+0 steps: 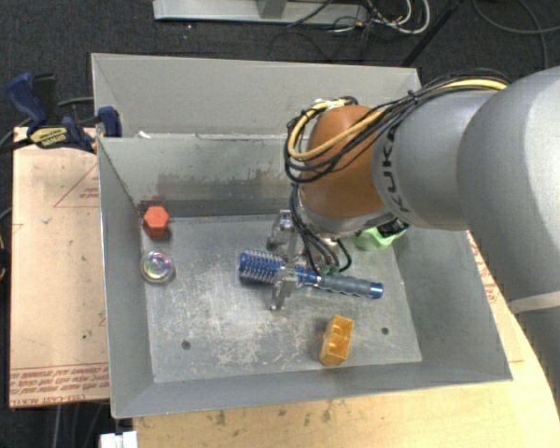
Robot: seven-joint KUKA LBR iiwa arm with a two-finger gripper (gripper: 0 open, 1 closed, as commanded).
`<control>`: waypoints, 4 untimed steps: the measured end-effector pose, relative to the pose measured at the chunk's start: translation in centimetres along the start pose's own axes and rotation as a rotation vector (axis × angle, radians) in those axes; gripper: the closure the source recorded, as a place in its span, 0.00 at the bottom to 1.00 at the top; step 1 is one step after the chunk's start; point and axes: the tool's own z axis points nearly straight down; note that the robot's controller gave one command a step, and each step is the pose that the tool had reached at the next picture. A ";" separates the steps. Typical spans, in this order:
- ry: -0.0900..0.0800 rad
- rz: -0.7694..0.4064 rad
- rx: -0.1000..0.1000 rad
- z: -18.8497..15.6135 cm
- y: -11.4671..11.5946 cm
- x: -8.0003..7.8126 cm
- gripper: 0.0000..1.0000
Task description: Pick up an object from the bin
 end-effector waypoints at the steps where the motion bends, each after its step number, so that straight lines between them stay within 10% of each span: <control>1: -0.010 0.001 -0.003 -0.3 0.1 -0.3 1.00; 4: 0.002 0.001 0.000 -6.5 0.1 -0.5 1.00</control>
Offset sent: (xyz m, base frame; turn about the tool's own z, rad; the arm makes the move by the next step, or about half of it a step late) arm 0.0000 0.0000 0.0000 0.0000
